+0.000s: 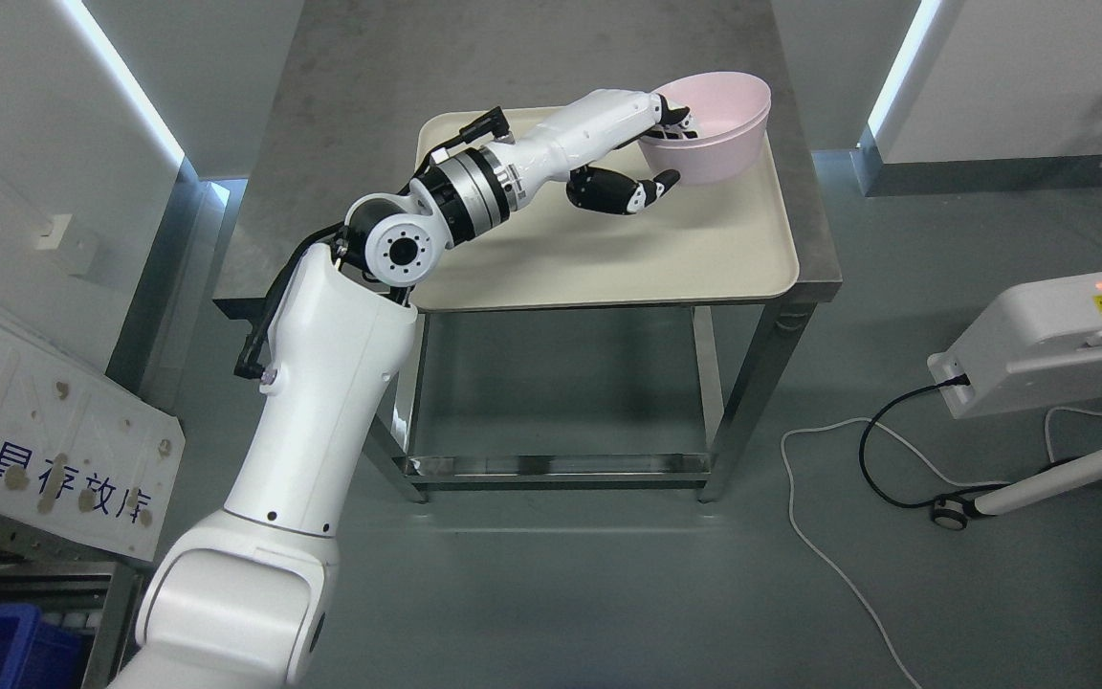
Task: Stack pink IKEA bowls on left shelf middle
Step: 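Lift the stacked bowls off the tray with the left hand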
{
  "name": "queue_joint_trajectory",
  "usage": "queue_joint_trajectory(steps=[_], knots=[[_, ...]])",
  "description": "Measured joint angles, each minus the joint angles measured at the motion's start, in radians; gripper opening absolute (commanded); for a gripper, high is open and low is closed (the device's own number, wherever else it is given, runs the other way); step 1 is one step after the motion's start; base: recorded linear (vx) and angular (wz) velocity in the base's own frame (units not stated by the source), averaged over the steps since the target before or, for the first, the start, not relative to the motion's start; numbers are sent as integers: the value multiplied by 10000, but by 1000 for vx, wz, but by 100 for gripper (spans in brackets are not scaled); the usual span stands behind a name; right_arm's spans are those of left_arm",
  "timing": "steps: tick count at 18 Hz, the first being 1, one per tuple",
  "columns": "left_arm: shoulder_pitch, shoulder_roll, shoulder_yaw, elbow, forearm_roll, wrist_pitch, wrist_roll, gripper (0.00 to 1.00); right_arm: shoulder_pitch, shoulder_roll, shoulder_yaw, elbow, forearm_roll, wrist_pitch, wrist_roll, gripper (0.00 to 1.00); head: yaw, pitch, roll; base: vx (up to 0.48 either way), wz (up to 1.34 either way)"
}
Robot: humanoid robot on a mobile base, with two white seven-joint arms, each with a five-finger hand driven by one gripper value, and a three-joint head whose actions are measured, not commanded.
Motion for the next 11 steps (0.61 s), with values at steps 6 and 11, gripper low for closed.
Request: queue_joint_trajectory(steps=[6, 11], knots=[[1615, 0, 1177, -1813, 767, -933, -251, 2, 0, 0, 0, 0, 0, 0, 0, 100, 0, 0, 0, -67, -35], [2208, 0, 2000, -2788, 1013, -1255, -267, 3, 4, 0, 0, 1, 0, 0, 0, 100, 0, 0, 0, -168, -32]])
